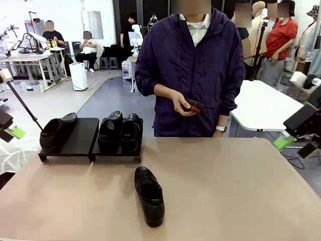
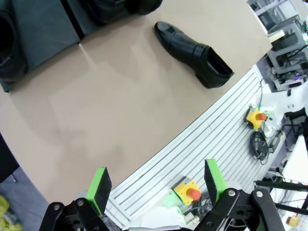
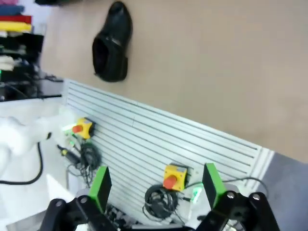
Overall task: Organize the shoes by placing them on the stand.
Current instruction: Pick up one Shoe and place it in the middle of the table, then place the Shoe from the middle of the table onto the Shoes Stand.
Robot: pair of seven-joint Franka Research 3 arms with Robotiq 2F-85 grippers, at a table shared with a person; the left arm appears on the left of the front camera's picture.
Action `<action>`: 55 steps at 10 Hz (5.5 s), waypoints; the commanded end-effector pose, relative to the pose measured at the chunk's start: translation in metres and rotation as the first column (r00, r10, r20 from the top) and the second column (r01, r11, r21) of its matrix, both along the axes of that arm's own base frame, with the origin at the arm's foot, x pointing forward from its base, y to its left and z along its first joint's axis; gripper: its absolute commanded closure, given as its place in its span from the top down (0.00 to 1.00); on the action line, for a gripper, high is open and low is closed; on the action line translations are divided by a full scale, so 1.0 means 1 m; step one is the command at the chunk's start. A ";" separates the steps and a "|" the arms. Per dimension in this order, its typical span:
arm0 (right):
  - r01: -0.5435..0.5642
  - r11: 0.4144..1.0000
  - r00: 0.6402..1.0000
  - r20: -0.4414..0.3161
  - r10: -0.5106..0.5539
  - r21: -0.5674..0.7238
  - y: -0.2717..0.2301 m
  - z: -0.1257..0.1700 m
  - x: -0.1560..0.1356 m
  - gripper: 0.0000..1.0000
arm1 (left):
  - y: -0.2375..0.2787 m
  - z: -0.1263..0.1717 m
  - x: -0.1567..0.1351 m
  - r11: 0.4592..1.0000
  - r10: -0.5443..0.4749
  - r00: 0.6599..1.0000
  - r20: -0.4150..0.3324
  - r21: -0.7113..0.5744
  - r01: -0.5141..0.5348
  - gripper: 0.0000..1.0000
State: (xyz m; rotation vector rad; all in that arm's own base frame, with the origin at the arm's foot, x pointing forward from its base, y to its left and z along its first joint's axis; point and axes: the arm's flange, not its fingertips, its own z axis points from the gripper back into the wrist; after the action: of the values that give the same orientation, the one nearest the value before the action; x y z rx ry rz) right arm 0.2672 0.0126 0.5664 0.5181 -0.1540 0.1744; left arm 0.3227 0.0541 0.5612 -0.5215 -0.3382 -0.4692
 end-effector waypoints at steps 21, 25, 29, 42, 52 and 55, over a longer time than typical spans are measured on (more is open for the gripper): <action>0.000 1.000 1.000 0.000 0.000 0.000 0.000 0.000 0.000 1.00 | -0.301 -0.055 -0.043 0.973 0.059 0.935 -0.350 0.231 0.025 1.00; 0.000 1.000 1.000 0.000 0.000 0.000 0.000 0.000 0.000 1.00 | -0.323 -0.067 -0.071 0.975 0.044 0.933 -0.357 0.218 0.037 1.00; 0.000 1.000 1.000 0.000 0.000 0.000 0.000 0.000 0.000 1.00 | -0.349 -0.081 -0.060 0.930 0.302 0.898 -0.321 0.306 -0.203 1.00; 0.000 1.000 1.000 0.000 0.000 0.000 0.000 0.000 0.000 1.00 | -0.396 -0.192 0.015 0.693 0.673 0.731 -0.112 0.439 -0.571 1.00; 0.000 1.000 1.000 0.000 0.000 0.000 0.000 0.000 0.000 1.00 | -0.403 -0.222 0.021 0.692 0.667 0.743 -0.046 0.407 -0.596 0.00; 0.000 1.000 1.000 0.000 0.000 0.000 0.000 0.000 0.000 1.00 | -0.404 -0.222 0.018 0.694 0.663 0.747 -0.041 0.407 -0.594 0.00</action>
State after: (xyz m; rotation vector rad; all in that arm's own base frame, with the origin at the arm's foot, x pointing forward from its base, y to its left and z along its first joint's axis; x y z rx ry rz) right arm 0.2655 0.0135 0.5648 0.4945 -0.1505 0.1510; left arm 0.3407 -0.3466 0.3449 -0.0566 -0.1866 0.1842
